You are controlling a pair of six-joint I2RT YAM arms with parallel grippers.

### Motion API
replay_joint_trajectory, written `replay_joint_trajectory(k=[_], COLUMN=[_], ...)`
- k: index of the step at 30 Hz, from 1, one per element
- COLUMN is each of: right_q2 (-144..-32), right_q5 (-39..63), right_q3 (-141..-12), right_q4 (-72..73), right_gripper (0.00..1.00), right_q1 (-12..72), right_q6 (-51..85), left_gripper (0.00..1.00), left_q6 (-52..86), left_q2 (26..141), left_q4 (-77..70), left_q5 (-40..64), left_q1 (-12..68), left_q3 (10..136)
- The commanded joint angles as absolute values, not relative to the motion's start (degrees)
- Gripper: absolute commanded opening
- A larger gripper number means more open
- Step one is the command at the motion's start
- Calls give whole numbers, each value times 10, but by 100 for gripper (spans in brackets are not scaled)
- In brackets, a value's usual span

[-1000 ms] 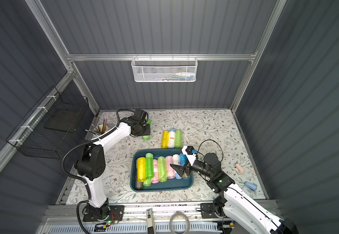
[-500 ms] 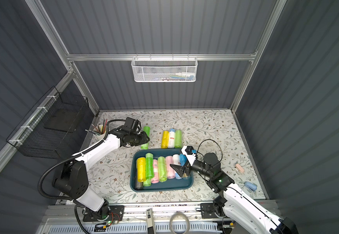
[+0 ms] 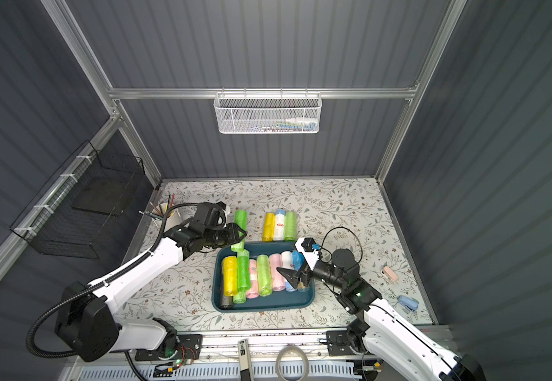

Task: Put the roll of trash bags into the storage box
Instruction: Pick up the roll of trash bags from the center of the board, then place the roll of trash bags in the storage box.

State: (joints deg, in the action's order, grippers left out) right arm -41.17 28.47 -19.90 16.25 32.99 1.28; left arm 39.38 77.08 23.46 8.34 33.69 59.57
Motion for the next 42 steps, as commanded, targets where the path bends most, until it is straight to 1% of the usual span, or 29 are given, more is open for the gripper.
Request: replay_joint_trajectory(k=[1,6,12,23,28,42], right_q2=[-403,-397,-386,-389,-394,-395], right_q5=[279,286,298,295,299,297], right_q3=[-192,-197,-194,-193,-194,-194], right_q4=[172,163,169,169,170,171], right_gripper=[99,99,99,99,99,99], right_q1=[332,332,332,332,332,332], right_q6=[14,13,19,18,19,19], left_gripper=[43,43,43,43,43,43], left_q6=[425,488,526,574,595,621], left_q2=[742,727,723,711,710,770], left_q4=[213,196,176,140,135,134], left_q5=[55,49,44,-4,-48,-108], left_q1=[355,372,400,463,503,568], left_q3=[581,556,530,479,471,478])
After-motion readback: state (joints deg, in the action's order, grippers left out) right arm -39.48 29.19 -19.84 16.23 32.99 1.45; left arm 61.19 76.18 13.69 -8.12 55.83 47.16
